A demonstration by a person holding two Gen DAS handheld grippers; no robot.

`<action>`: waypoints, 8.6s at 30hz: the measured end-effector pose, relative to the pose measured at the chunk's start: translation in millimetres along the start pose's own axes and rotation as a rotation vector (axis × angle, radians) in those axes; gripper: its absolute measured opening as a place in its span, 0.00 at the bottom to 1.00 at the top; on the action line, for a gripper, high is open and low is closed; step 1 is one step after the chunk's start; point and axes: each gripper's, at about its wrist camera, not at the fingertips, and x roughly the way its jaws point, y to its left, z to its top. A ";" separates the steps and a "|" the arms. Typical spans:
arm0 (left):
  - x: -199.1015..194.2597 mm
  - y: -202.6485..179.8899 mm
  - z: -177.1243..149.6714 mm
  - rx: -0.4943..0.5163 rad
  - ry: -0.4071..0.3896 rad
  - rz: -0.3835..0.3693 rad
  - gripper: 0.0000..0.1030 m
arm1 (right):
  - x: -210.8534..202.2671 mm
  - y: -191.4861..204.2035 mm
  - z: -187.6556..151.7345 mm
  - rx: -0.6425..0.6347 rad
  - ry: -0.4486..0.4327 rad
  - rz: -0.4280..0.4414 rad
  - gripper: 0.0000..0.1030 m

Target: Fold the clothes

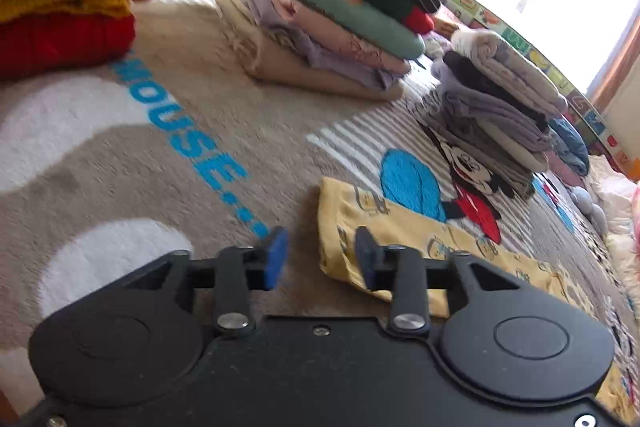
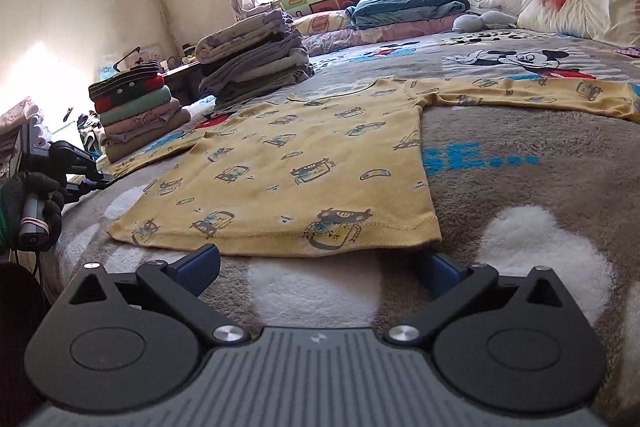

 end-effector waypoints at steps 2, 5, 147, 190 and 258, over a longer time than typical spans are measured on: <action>-8.7 -6.1 0.3 0.044 -0.047 -0.028 0.46 | 0.6 -0.2 -0.3 -0.003 0.000 0.001 1.00; -5.2 -16.8 -5.0 0.083 -0.046 -0.144 0.46 | 0.8 -0.2 -0.3 -0.003 0.000 0.004 1.00; -119.8 -498.6 -287.6 1.294 -0.160 -0.560 0.03 | -54.5 -335.9 79.0 0.857 -0.376 0.059 0.90; 16.4 -251.9 -65.6 0.473 0.070 -0.320 0.03 | 18.3 -67.3 63.9 -0.053 0.236 0.177 0.23; -27.1 -220.5 -74.8 0.344 0.023 -0.346 0.03 | 73.1 -59.1 118.1 -0.107 0.106 0.319 0.60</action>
